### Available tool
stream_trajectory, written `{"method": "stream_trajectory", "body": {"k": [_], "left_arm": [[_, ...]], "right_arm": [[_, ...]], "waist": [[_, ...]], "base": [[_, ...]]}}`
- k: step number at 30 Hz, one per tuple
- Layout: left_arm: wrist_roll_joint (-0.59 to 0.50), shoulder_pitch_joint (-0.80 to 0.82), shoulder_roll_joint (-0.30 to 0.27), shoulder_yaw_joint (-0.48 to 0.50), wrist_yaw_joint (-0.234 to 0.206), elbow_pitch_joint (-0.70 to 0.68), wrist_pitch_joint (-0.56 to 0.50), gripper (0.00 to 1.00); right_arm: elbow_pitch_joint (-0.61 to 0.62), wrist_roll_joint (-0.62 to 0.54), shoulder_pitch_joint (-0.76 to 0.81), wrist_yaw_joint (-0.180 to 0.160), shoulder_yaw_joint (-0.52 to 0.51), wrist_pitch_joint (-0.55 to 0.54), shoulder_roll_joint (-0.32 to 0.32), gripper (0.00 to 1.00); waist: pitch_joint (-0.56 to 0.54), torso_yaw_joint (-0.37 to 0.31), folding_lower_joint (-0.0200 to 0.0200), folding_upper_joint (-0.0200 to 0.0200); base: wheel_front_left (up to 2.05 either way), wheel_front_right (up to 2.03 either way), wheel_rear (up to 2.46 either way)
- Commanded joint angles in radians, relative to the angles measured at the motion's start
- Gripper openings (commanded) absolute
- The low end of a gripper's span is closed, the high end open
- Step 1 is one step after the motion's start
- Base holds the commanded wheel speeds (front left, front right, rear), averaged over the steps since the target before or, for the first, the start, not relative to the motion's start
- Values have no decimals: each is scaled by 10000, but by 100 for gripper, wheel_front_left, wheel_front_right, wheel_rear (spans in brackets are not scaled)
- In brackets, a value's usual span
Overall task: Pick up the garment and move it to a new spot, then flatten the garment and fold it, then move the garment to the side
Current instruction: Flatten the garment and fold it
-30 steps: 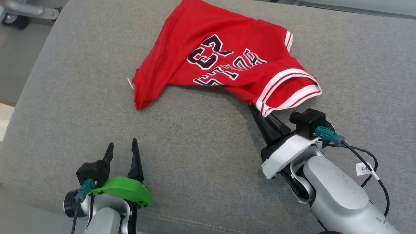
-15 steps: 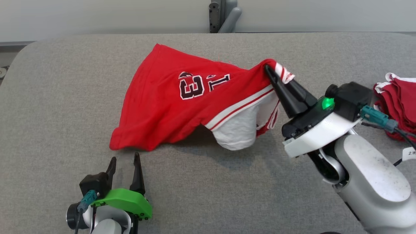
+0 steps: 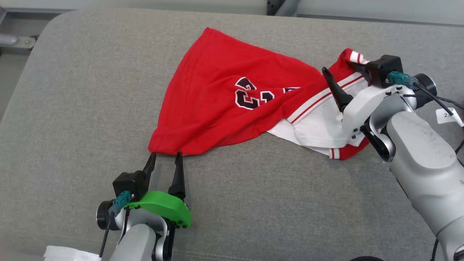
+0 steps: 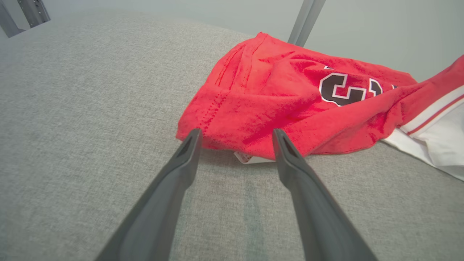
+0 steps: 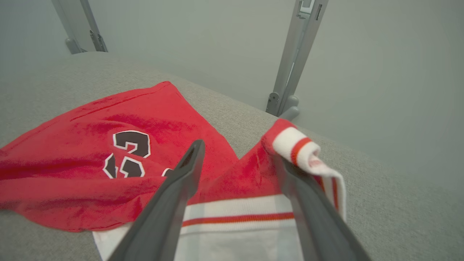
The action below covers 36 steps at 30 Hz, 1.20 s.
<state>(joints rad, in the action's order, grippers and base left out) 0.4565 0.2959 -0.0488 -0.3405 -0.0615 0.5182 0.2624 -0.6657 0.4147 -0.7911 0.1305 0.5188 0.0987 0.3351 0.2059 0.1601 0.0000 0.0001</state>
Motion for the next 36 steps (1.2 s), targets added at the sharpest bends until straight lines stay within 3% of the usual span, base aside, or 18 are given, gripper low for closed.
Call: {"method": "stream_trajectory", "body": {"k": [1, 7, 14, 22, 36], "left_arm": [[93, 131, -38, -18, -119, -21, 32, 100], [-280, -186, -35, 537, -195, 78, 32, 100], [-810, -676, -40, 1670, -74, 222, 32, 100], [-1269, -1003, -43, 2293, 147, 174, 32, 100], [-2583, -2603, -41, 3170, 194, -878, 32, 100]], "right_arm": [[-645, -106, -274, -5, -118, 313, -154, 100], [-2388, -138, 12, -5, -595, 1374, -540, 100], [-2975, 15, 897, -5, -1272, 1671, -770, 100], [-1609, -163, 2230, -5, -1979, 1661, -938, 100], [1477, -1109, 5512, -5, -3496, 1664, -2048, 100]], "waist": [[813, 883, 0, -1], [165, 189, 0, -1], [-633, -1019, 0, -1], [-1019, -1668, 0, -1], [-2082, -2111, 0, -1]], "base": [[0, 0, 0], [0, 0, 0], [0, 0, 0], [0, 0, 0], [0, 0, 0]]}}
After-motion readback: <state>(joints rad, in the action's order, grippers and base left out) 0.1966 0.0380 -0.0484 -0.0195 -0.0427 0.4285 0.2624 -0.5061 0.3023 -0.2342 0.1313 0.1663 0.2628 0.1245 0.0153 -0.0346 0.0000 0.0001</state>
